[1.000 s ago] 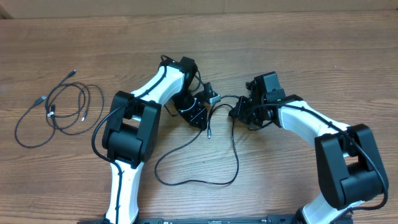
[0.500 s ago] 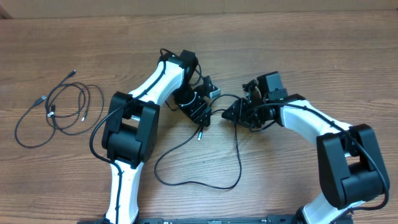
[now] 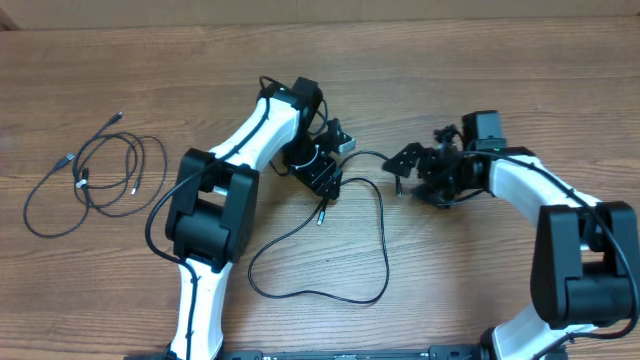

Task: Untangle cables

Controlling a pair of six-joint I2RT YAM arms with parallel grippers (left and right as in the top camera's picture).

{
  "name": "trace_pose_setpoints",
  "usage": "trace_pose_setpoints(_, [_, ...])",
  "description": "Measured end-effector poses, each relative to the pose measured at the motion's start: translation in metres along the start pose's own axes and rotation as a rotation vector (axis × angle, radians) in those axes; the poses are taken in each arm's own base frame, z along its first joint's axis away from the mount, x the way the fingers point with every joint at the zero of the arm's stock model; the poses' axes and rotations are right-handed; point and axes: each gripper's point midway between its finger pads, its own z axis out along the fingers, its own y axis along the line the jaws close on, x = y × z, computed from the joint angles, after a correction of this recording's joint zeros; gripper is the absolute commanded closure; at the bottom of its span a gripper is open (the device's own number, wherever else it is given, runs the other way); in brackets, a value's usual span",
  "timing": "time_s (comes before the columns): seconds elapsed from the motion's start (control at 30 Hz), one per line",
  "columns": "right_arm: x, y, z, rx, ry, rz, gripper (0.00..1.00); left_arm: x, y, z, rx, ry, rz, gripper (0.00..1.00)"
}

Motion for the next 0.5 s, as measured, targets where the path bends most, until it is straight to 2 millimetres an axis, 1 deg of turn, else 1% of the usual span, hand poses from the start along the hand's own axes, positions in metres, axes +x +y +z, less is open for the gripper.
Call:
trace_pose_setpoints(0.07, [-0.004,-0.011,-0.007,0.02,-0.013,0.038,0.0,-0.001,-0.001,0.002,-0.041,0.014,-0.003,0.33])
trace_pose_setpoints(0.17, [-0.01,-0.033,-0.018,0.081,-0.038,0.108,0.0,-0.009,0.001,0.004,-0.127,0.019,0.008,0.33])
trace_pose_setpoints(0.27, [-0.015,-0.049,-0.029,0.141,-0.07,0.148,0.0,-0.015,0.002,0.006,-0.223,0.029,0.029,0.33])
trace_pose_setpoints(0.33, [-0.017,-0.056,-0.035,0.179,-0.091,0.159,0.0,-0.021,0.004,0.007,-0.286,0.033,0.053,0.33])
trace_pose_setpoints(0.5, [-0.022,-0.063,-0.04,0.232,-0.124,0.154,0.0,-0.037,0.006,0.01,-0.415,0.02,0.129,0.24])
